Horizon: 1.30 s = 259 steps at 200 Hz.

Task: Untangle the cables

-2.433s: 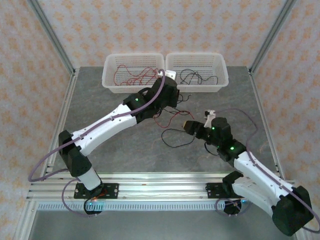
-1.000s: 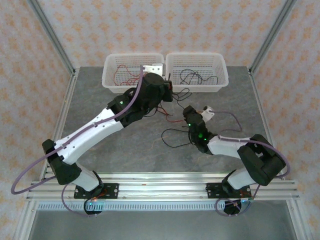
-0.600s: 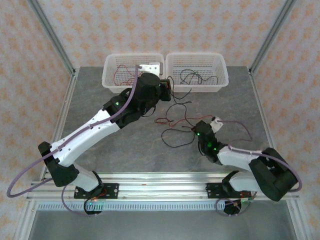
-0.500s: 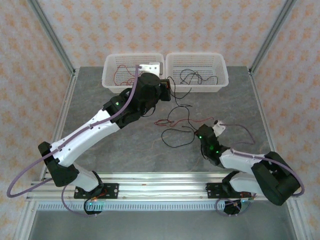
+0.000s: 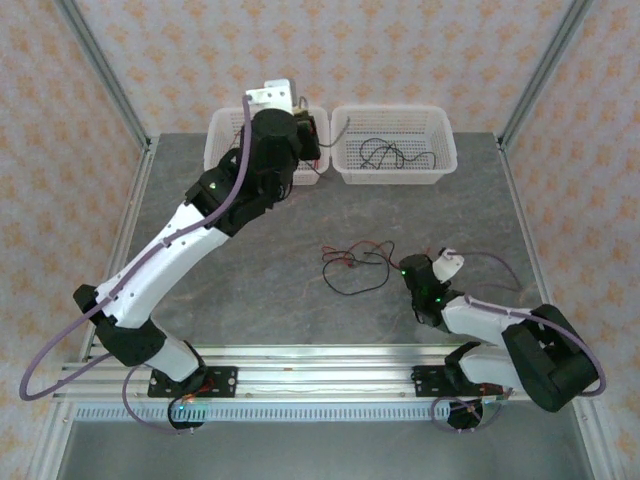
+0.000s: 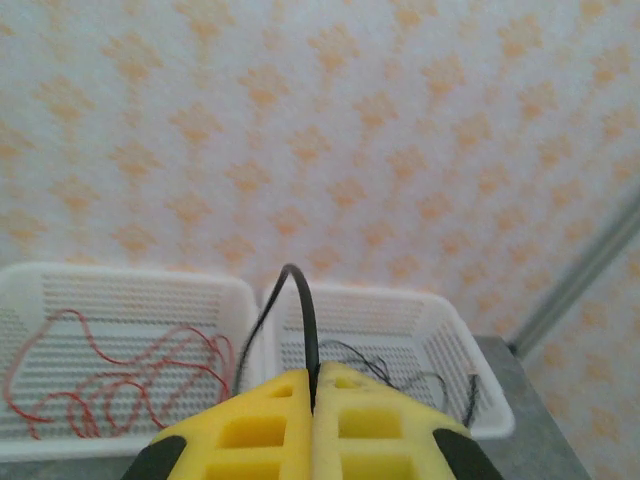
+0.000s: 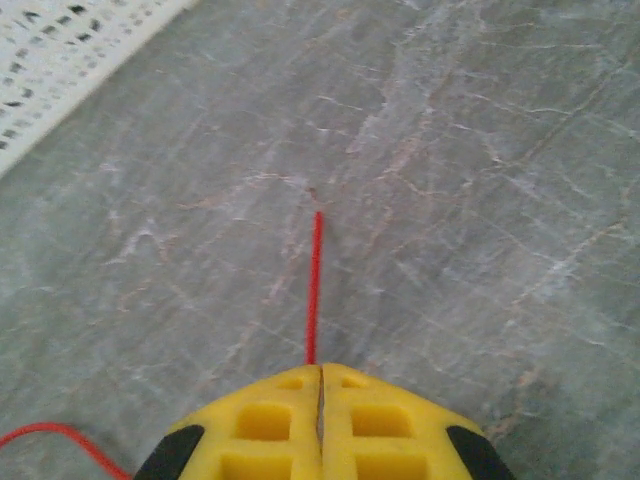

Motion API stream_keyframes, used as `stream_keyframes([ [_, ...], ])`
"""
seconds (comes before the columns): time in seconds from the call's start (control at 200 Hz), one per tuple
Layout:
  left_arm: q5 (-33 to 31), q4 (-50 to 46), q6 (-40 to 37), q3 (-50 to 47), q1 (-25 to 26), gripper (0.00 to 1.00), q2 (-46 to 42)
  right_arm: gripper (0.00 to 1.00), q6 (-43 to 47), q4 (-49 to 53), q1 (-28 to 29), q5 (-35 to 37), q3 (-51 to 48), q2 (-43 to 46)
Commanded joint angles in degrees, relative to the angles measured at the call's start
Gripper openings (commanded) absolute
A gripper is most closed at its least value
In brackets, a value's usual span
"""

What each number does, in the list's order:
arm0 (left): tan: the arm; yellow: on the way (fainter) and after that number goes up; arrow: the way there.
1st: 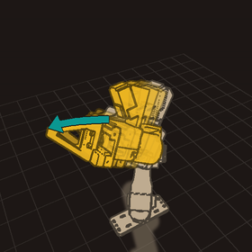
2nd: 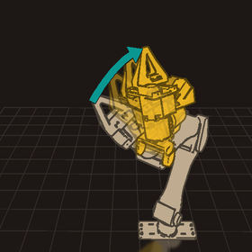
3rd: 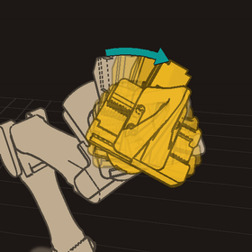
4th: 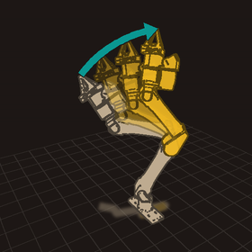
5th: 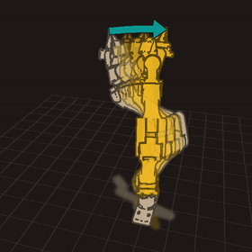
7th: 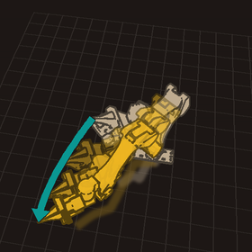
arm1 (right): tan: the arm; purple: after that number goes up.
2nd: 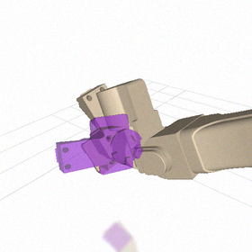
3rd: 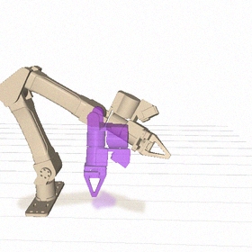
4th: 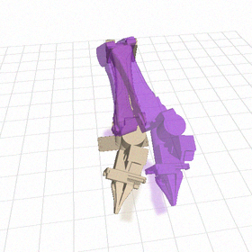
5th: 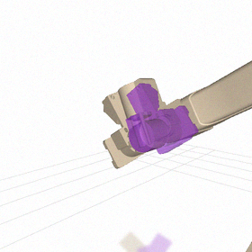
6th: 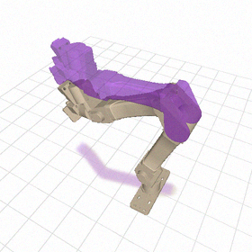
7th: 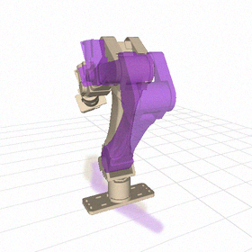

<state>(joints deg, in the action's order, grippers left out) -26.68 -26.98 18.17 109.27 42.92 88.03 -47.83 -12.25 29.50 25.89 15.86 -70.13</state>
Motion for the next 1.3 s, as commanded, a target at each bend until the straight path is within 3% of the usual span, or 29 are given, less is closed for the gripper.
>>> stream_keyframes([
  [0.0, -5.92, -1.82, -4.51, 3.27, -0.84, 0.0, 1.13, 0.0, -1.86, 5.41, -0.32, 4.29, 2.17, -1.86],
  [0.285, -1.84, 2.43, -8.5, 6.08, -2.27, 0.0, 3.92, 0.0, -2.12, 7.7, -0.32, 4.31, 4.9, -4.19],
  [0.561, 3.62, 10.23, -11.99, 11.84, -3.43, 0.0, 12.8, 0.58, 1.87, 15.02, -0.32, 3.83, 8.02, 4.19],
  [0.646, 4.41, 16.12, -14.26, 11.41, -3.84, 0.0, 15.15, 0.69, 3.18, 17.85, -0.32, 4.11, 8.98, 8.16],
  [0.856, 9.53, 27.62, -17.02, 11.85, -5.12, 0.0, 22.27, 0.85, 4.8, 25.13, -0.32, 4.2, 11.36, 16.77],
  [1.031, 14.18, 33.58, -16.88, 12.54, -5.89, 0.0, 28.36, 0.87, 5.2, 29.57, -0.32, 3.14, 12.64, 22.78],
  [1.291, 15.65, 40.33, -15.75, 14.58, -6.79, 0.0, 37.29, 0.86, 6.11, 32.01, -0.32, -0.39, 12.36, 28.58],
])
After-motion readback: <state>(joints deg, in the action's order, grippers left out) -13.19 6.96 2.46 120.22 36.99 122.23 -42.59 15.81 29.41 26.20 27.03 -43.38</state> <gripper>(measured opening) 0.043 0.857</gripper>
